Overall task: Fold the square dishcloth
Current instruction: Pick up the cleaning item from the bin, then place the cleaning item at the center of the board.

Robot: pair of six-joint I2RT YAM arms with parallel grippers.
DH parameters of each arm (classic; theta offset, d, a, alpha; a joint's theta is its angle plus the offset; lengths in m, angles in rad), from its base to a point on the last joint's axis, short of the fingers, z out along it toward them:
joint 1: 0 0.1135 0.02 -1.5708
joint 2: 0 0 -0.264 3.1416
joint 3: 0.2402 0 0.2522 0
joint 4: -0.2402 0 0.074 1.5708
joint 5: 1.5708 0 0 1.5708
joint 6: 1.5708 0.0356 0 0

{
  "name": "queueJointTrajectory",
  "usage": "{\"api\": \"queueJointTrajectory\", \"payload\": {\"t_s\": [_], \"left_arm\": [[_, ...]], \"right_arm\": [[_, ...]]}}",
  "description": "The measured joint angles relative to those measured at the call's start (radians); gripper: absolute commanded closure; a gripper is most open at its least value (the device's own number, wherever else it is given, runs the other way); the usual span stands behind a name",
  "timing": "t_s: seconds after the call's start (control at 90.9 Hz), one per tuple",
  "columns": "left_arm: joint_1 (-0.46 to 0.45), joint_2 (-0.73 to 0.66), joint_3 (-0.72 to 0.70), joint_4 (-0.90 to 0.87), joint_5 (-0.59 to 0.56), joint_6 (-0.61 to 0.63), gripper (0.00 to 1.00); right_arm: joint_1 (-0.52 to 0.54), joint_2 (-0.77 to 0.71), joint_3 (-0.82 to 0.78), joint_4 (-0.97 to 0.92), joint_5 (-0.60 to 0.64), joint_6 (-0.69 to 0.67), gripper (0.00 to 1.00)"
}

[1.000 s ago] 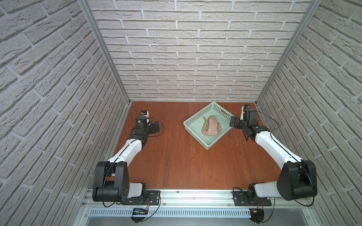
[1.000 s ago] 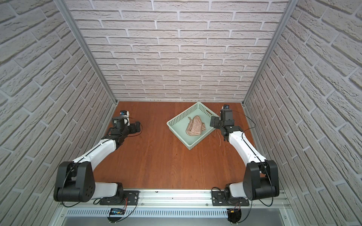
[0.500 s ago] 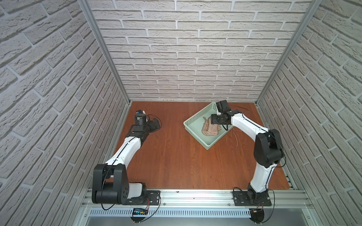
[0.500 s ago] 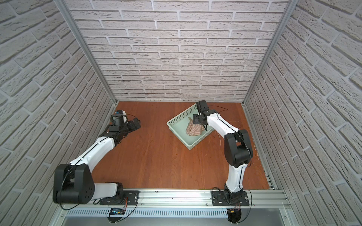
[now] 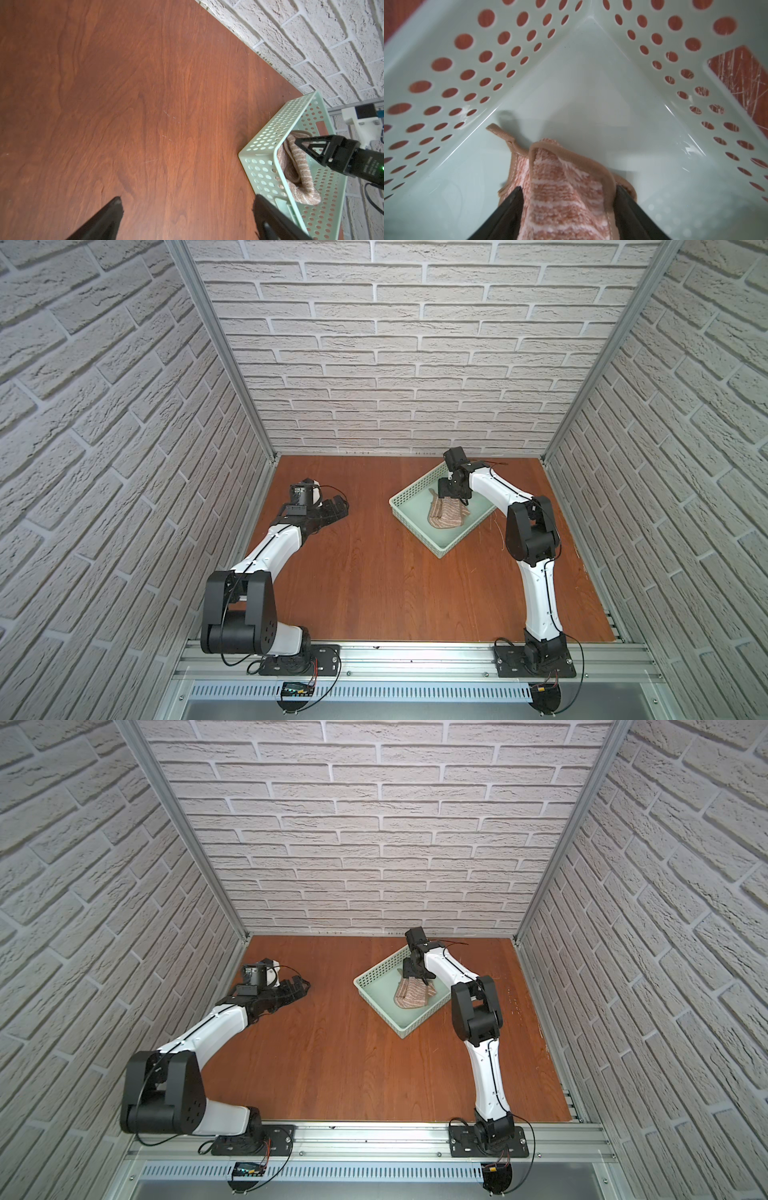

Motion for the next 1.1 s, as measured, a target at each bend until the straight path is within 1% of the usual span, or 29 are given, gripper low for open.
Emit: {"api": "queueJointTrajectory", "payload": {"t_s": [0.044,0.088,0.11,0.187,0.264,0.286,0.44,0.539,0.737,0.913,1.1], "left_arm": [[-0.018,0.002,0.0,0.0,0.0,0.0,0.02],[-0.044,0.002,0.0,0.0,-0.006,0.001,0.02],[-0.056,0.002,0.0,0.0,-0.008,0.001,0.02],[-0.114,0.002,-0.001,0.002,-0.038,0.001,0.02],[-0.164,0.0,-0.007,0.007,-0.079,-0.001,0.02],[-0.178,-0.003,-0.012,0.014,-0.09,-0.004,0.02],[-0.227,-0.044,-0.065,0.079,-0.134,-0.037,0.02],[-0.252,-0.06,-0.078,0.114,-0.165,-0.058,0.02],[-0.349,-0.052,-0.077,0.158,-0.205,-0.091,0.02],[-0.437,0.048,-0.041,0.167,-0.216,-0.119,0.02],[-0.528,0.209,0.111,0.154,-0.215,-0.126,0.02]], "right_arm": [[-0.002,0.005,0.005,-0.004,0.003,0.001,0.32],[-0.005,0.006,0.005,-0.01,0.005,0.0,0.39],[-0.007,0.006,0.005,-0.013,0.005,0.002,0.45],[-0.01,0.006,0.007,-0.021,0.007,-0.005,0.73],[-0.012,0.006,0.009,-0.026,0.005,-0.01,0.92],[-0.013,0.006,0.01,-0.026,0.006,-0.014,0.96],[-0.016,-0.001,0.014,-0.032,-0.006,-0.029,0.97],[-0.015,-0.032,0.013,-0.037,-0.018,-0.039,0.97],[0.004,-0.217,-0.008,-0.056,-0.019,-0.053,0.97],[0.051,-0.424,-0.009,-0.074,0.004,-0.07,0.97],[0.083,-0.583,-0.016,-0.113,0.053,-0.08,0.97]]}}
